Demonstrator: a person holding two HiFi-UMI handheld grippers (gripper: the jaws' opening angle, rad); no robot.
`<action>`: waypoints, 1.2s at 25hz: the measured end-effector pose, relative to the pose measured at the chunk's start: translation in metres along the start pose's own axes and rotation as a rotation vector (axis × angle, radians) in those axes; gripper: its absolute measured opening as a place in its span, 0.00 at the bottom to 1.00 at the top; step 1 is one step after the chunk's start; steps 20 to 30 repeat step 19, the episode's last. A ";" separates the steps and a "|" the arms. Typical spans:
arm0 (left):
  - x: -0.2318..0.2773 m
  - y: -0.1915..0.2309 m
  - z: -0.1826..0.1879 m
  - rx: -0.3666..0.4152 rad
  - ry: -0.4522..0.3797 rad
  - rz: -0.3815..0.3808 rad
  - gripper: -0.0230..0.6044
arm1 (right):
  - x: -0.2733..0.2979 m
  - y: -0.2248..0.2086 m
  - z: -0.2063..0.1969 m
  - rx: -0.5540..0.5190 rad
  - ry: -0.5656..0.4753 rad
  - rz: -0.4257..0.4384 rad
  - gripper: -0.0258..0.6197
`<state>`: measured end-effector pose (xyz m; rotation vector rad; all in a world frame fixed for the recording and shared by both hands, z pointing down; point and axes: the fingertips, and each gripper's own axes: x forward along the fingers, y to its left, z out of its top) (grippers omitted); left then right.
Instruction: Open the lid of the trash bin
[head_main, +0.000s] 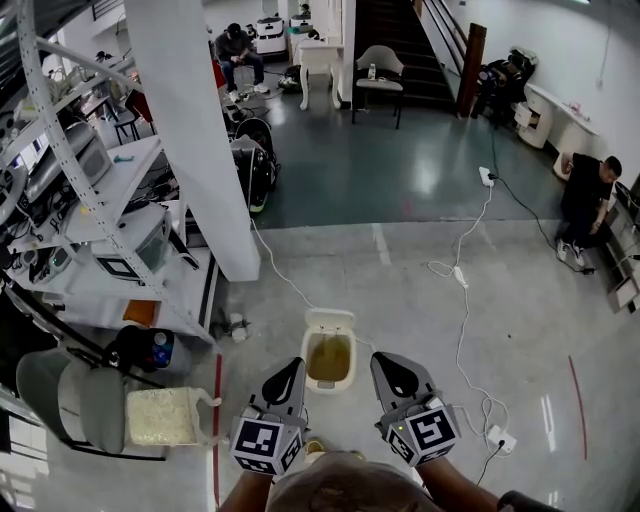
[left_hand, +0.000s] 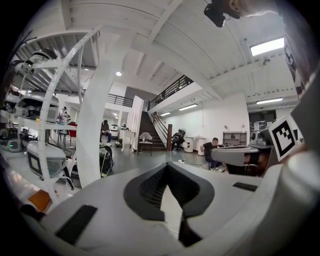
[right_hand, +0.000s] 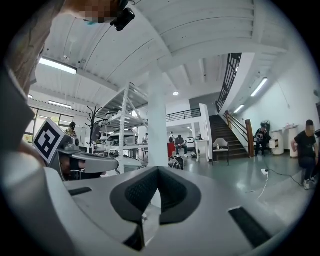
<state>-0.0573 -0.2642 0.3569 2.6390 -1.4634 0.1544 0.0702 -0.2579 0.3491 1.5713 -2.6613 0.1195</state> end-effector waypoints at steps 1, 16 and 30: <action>0.000 -0.001 0.000 -0.001 0.002 -0.001 0.03 | -0.001 -0.001 0.000 0.001 0.002 -0.001 0.09; -0.002 0.000 -0.006 -0.011 0.020 -0.003 0.03 | 0.002 -0.007 -0.001 -0.002 0.016 -0.013 0.09; -0.003 0.002 -0.007 -0.012 0.023 0.001 0.03 | 0.004 -0.006 -0.005 0.003 0.013 -0.007 0.09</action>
